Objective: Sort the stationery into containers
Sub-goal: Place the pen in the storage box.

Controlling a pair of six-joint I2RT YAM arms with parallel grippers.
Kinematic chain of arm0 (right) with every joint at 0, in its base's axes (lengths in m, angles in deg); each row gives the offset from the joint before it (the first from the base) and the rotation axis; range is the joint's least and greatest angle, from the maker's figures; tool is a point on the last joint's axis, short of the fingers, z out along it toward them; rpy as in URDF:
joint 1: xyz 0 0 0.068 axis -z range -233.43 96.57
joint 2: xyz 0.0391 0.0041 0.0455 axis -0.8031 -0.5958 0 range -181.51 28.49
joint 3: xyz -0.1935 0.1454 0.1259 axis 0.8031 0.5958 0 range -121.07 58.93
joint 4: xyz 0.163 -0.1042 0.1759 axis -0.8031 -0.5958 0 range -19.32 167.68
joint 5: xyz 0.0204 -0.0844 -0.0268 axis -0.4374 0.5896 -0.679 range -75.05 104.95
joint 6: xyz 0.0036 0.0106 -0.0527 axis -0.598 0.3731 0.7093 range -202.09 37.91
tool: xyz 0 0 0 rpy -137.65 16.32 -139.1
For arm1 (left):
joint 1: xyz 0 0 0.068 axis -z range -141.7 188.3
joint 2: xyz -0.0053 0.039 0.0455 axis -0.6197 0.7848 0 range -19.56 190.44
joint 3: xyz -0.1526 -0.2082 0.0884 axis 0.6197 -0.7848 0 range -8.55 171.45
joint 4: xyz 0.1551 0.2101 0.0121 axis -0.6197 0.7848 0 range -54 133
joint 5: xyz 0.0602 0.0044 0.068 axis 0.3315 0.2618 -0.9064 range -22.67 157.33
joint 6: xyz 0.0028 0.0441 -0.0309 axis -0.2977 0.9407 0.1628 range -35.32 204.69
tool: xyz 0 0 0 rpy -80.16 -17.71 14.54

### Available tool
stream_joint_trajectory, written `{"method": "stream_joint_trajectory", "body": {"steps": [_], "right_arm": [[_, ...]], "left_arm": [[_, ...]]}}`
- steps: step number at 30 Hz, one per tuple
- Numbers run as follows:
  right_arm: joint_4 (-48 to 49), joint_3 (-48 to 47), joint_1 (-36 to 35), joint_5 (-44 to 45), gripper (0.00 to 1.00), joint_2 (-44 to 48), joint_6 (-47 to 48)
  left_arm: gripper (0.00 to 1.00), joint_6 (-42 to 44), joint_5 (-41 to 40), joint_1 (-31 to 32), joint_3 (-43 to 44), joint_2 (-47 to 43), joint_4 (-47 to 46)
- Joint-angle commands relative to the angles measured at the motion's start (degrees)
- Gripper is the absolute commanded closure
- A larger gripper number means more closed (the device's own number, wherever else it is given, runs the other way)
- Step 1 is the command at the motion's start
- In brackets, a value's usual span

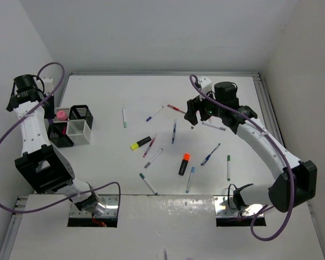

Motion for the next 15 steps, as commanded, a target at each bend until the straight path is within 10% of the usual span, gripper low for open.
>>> {"method": "stream_joint_trajectory", "body": {"steps": [1, 7, 12, 15], "right_arm": [[-0.31, 0.40, 1.15, -1.29, 0.23, -0.78, -2.21], [-2.51, 3.64, 1.94, -1.20, 0.26, -1.58, -5.64], [-0.76, 7.43, -1.73, -4.79, 0.30, -2.71, 3.02], [0.04, 5.86, -5.08, -6.64, 0.42, -4.82, 8.49]], "left_arm": [[1.00, 1.14, 3.19, -1.85, -2.69, 0.90, -5.00], [0.92, 1.40, 6.36, -2.38, -5.15, 2.83, -7.73], [0.40, 2.54, 10.75, -2.73, -4.98, 2.93, -7.56], [0.31, 3.51, 14.43, -2.73, -3.58, 2.57, -6.25]]}}
